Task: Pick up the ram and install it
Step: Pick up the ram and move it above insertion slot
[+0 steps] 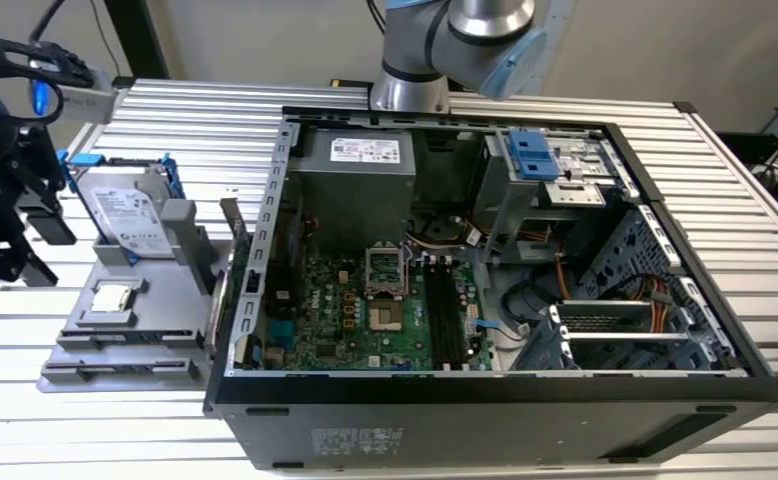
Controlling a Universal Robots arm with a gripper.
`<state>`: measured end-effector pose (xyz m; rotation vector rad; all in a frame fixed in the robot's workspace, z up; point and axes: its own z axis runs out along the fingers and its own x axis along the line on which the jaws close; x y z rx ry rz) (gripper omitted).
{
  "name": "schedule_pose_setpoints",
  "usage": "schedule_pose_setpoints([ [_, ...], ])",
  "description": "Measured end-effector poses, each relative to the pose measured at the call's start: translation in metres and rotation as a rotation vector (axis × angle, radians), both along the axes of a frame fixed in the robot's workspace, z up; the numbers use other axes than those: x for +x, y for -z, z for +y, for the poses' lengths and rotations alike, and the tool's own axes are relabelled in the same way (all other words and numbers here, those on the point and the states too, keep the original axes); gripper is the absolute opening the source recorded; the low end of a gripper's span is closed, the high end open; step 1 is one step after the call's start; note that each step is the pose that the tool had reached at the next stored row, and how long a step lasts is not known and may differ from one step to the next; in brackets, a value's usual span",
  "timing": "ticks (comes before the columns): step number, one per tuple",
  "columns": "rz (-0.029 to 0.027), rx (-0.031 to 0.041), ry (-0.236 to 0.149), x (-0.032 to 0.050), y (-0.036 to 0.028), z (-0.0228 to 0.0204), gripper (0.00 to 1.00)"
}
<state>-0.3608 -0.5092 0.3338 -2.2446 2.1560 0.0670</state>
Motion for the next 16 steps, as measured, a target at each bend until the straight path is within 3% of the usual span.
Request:
schedule_pose_setpoints([
  [16, 0.0, 0.0, 0.0, 0.0007, 0.0279, -0.0071, 1.0],
])
